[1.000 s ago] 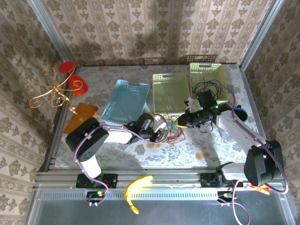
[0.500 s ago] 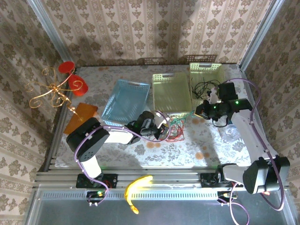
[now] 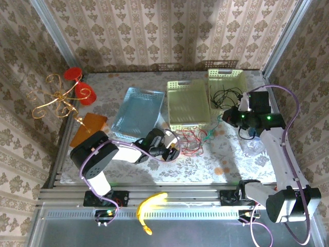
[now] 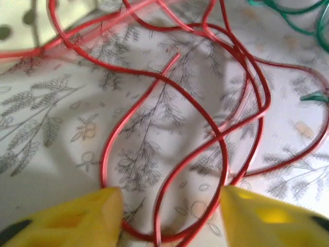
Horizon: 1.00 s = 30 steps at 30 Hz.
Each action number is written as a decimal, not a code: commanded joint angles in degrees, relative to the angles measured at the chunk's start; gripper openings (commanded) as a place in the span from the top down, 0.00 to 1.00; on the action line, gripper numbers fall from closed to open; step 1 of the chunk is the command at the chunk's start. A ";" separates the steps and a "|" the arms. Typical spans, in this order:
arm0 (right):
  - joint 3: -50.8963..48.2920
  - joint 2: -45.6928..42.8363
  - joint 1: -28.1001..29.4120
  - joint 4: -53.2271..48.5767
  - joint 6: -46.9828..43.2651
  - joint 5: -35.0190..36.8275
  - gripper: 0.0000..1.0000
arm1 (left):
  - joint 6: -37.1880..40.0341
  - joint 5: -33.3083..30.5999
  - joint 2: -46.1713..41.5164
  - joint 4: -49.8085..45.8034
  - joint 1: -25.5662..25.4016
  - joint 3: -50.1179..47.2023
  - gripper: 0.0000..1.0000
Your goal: Untangle the cables
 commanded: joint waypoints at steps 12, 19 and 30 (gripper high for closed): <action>-3.58 2.15 5.99 2.57 -1.06 -9.43 1.00 | 5.72 7.50 -2.89 -14.84 -0.05 15.84 0.24; -3.80 2.22 6.19 2.83 -1.02 -10.05 1.00 | 5.85 12.01 5.77 -13.55 -0.15 25.26 0.34; -3.91 0.71 6.19 2.58 -1.01 -10.85 1.00 | 1.41 14.82 14.82 -8.43 -0.42 30.18 0.46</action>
